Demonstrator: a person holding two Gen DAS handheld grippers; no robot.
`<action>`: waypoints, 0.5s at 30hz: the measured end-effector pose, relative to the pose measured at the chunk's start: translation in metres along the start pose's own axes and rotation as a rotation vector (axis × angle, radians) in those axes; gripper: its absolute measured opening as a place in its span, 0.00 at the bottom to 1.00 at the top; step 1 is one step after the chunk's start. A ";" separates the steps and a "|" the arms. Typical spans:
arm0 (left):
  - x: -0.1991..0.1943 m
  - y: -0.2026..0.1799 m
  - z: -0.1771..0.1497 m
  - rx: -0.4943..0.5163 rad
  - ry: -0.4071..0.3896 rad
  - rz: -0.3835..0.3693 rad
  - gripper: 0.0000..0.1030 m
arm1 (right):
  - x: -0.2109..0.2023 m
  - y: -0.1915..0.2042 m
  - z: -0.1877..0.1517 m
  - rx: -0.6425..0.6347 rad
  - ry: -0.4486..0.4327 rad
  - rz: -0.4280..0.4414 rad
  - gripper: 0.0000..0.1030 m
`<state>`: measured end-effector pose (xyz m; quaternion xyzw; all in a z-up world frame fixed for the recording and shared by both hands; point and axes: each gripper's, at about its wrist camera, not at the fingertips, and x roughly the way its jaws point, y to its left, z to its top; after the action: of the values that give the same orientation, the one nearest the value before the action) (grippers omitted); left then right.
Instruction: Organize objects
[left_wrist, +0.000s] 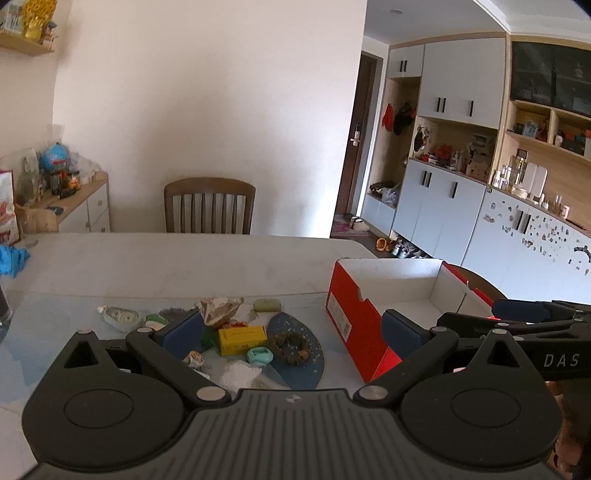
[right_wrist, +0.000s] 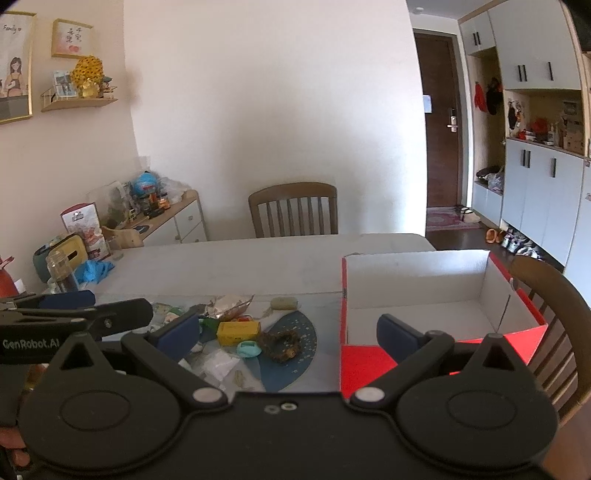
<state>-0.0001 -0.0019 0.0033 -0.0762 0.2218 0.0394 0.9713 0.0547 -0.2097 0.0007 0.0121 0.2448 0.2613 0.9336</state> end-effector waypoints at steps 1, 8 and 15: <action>0.000 0.000 -0.001 -0.003 0.001 0.005 1.00 | 0.000 0.001 0.000 -0.004 0.002 0.002 0.99; 0.003 0.010 -0.005 0.000 0.018 0.038 1.00 | 0.015 0.010 -0.001 -0.010 0.038 0.016 0.99; 0.027 0.036 -0.009 0.011 0.079 0.028 1.00 | 0.042 0.030 -0.001 -0.048 0.090 0.008 0.99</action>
<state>0.0166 0.0329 -0.0211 -0.0692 0.2612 0.0489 0.9616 0.0713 -0.1636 -0.0146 -0.0212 0.2800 0.2711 0.9207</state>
